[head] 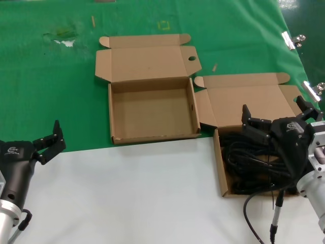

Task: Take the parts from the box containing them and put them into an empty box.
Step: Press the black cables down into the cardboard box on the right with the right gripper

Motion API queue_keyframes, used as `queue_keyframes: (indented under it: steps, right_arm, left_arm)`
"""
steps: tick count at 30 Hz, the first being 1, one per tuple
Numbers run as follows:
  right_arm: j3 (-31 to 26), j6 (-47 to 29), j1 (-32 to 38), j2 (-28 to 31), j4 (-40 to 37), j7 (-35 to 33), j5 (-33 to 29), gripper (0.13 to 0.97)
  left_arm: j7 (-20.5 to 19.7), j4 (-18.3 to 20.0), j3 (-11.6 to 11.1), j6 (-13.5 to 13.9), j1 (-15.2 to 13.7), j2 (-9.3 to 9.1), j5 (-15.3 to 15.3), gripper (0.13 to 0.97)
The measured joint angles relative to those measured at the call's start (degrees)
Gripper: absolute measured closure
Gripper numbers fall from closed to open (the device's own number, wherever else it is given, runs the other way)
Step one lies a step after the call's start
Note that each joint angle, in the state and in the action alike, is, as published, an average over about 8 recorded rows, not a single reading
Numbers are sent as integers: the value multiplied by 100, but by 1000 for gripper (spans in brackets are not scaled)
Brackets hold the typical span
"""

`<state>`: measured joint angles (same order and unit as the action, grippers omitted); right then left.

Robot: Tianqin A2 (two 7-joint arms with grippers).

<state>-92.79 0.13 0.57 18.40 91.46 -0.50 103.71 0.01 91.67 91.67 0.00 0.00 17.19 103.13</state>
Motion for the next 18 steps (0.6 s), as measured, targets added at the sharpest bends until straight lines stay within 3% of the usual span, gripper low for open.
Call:
queue_keyframes:
  steps: [18]
  right_arm:
    - [0,0,0,0,0,0,0,129]
  left_arm:
    - [0,0,0,0,0,0,0,132]
